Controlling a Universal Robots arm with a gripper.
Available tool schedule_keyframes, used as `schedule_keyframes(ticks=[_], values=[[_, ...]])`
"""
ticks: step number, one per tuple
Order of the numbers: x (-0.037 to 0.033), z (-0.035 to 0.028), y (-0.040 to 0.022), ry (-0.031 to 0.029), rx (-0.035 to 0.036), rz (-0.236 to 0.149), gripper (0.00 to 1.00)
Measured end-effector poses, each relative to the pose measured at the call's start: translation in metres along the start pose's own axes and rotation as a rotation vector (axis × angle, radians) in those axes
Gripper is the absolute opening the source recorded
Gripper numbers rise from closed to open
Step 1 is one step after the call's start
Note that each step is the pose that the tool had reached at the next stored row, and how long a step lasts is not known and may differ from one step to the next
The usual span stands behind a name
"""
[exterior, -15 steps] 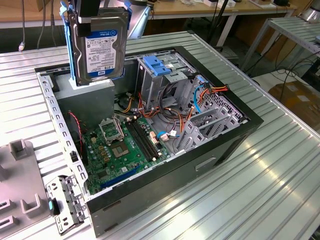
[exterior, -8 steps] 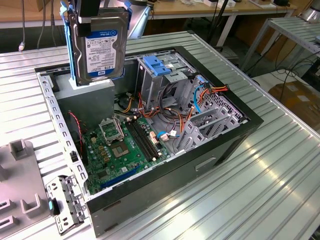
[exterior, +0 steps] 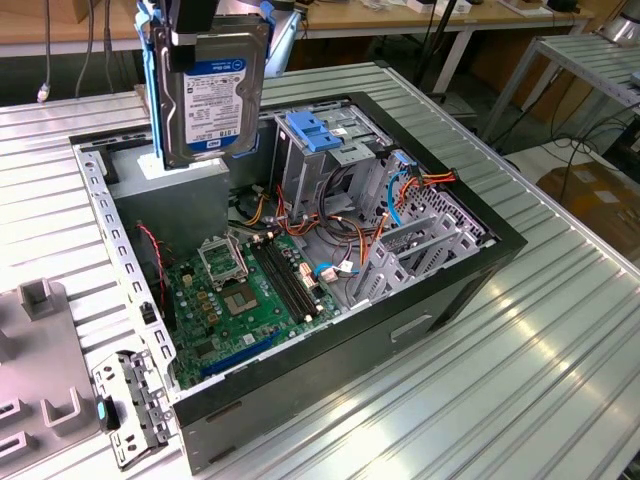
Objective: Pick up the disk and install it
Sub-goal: 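Pick up the disk, then insert the disk into the insertion slot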
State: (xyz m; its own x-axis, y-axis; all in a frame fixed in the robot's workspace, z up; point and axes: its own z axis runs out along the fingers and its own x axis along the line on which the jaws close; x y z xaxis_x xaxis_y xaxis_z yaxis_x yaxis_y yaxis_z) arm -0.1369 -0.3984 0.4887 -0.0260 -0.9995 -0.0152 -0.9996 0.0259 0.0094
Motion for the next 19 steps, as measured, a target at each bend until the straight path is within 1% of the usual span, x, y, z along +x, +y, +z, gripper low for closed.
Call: schedule_keyframes(ticks=[8,11,19], values=[[0.0,0.0,-0.0006,0.0,0.0,0.0,0.37],[0.0012,0.0,-0.0006,0.0,0.0,0.0,0.37],[0.0076,-0.0001,-0.0008,0.0,0.0,0.0,0.37]])
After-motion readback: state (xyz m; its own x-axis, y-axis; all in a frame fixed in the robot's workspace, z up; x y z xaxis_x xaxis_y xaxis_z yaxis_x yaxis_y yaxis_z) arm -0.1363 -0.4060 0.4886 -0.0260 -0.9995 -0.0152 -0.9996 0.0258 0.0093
